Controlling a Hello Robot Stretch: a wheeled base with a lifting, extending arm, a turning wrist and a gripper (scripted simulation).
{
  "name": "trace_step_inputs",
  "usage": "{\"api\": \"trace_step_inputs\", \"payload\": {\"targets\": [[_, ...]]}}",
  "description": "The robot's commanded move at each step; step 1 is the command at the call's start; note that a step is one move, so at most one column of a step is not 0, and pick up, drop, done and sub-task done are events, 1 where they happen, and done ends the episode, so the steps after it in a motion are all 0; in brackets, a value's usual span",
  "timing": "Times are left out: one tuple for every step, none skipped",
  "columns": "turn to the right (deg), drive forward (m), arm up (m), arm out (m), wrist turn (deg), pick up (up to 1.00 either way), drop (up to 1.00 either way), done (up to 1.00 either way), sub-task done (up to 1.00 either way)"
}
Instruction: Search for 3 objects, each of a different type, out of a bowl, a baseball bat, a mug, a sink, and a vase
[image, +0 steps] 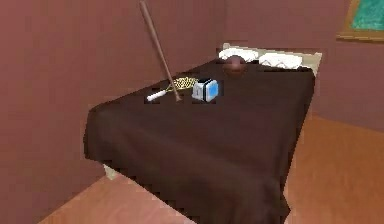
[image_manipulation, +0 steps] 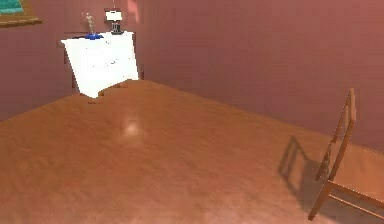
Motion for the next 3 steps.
{"api": "trace_step_inputs", "payload": {"targets": [[0.0,0.05,0.0,0.0,0.0,0.0,0.0,0.0,0.0],[-24.0,0.0,0.0,0.0,0.0,0.0,0.0,0.0,0.0],[0.0,0.25,0.0,0.0,0.0,0.0,0.0,0.0,0.0]]}}
